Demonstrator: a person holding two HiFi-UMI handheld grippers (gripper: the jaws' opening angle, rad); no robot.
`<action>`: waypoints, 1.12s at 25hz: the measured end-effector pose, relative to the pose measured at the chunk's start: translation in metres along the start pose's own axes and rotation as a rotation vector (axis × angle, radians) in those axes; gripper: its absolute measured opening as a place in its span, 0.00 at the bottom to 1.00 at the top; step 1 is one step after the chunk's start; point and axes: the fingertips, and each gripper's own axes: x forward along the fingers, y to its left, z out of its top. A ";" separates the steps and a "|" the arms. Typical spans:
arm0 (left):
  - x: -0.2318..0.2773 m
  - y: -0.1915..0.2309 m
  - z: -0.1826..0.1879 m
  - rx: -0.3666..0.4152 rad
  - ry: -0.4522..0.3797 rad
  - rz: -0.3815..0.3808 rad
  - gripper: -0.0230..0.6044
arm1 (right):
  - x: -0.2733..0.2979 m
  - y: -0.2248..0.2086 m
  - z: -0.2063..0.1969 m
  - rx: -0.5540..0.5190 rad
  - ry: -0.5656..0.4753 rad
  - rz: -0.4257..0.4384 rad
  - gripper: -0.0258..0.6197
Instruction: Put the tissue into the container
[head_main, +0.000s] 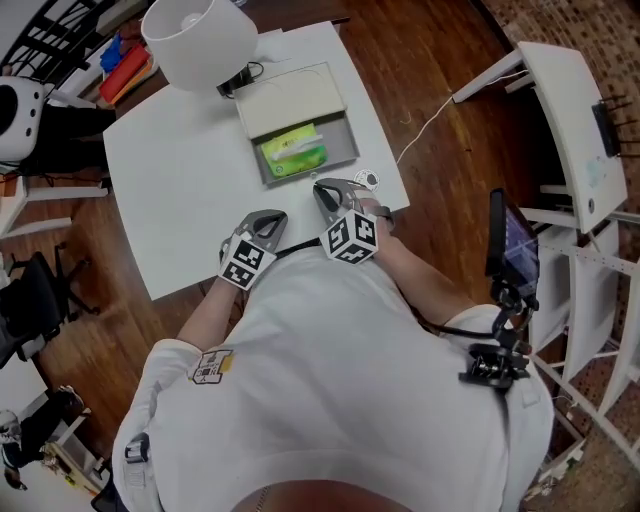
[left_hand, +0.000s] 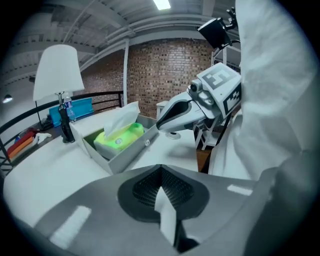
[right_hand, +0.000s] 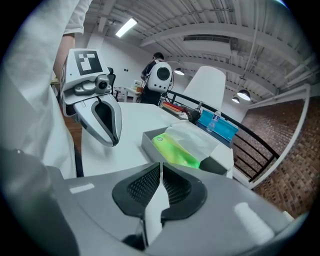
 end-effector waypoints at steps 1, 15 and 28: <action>0.000 -0.003 -0.006 -0.013 0.010 0.000 0.04 | -0.001 0.008 -0.003 -0.002 0.014 0.011 0.07; -0.013 -0.034 -0.063 -0.022 0.109 0.043 0.04 | -0.010 0.089 -0.037 -0.004 0.139 0.099 0.04; -0.027 -0.039 -0.070 0.018 0.131 0.053 0.04 | -0.013 0.092 -0.028 0.011 0.141 0.084 0.04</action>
